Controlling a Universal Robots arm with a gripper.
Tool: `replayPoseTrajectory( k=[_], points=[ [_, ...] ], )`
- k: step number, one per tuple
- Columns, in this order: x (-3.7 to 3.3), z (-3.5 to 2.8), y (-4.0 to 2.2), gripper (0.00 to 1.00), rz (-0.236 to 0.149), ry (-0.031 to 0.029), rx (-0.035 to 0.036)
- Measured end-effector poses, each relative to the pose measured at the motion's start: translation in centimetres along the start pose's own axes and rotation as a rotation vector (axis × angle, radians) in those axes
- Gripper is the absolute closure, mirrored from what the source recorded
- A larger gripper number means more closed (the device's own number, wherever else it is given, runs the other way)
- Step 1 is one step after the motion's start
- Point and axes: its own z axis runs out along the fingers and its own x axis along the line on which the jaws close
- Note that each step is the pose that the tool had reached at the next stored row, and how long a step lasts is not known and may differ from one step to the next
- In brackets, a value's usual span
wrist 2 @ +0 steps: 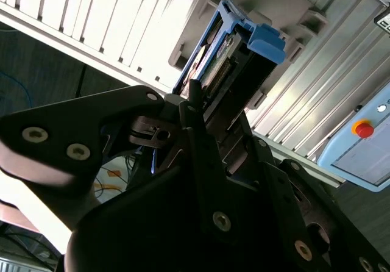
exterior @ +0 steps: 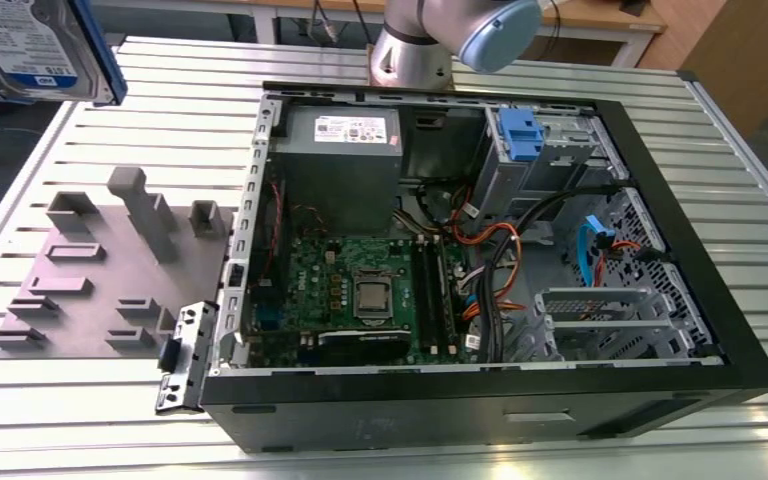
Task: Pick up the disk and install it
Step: 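Pick up the disk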
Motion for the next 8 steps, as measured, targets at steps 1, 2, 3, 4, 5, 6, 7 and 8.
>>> replayPoseTrajectory(
  k=[1, 2, 3, 4, 5, 6, 7, 8],
  points=[
    [0.0, -0.01, -0.14, 0.65, 0.0, 0.0, 0.0],
    [-0.01, -0.01, -0.29, 0.65, 0.0, 0.0, 0.0],
    [-0.01, -0.02, -0.44, 0.65, 0.0, 0.0, -0.0001],
    [-0.01, -0.02, -0.58, 0.65, 0.0, 0.0, 0.0],
    [-0.02, -0.02, -0.72, 0.65, 0.0, 0.0, 0.0],
    [-0.02, -0.03, -0.87, 0.65, 0.0, 0.0, 0.0],
    [-0.02, -0.04, -1.02, 0.65, 0.0, 0.0001, -0.0001],
    [-0.03, -0.04, -1.19, 0.65, 0.0, 0.0, 0.0]
  ],
)
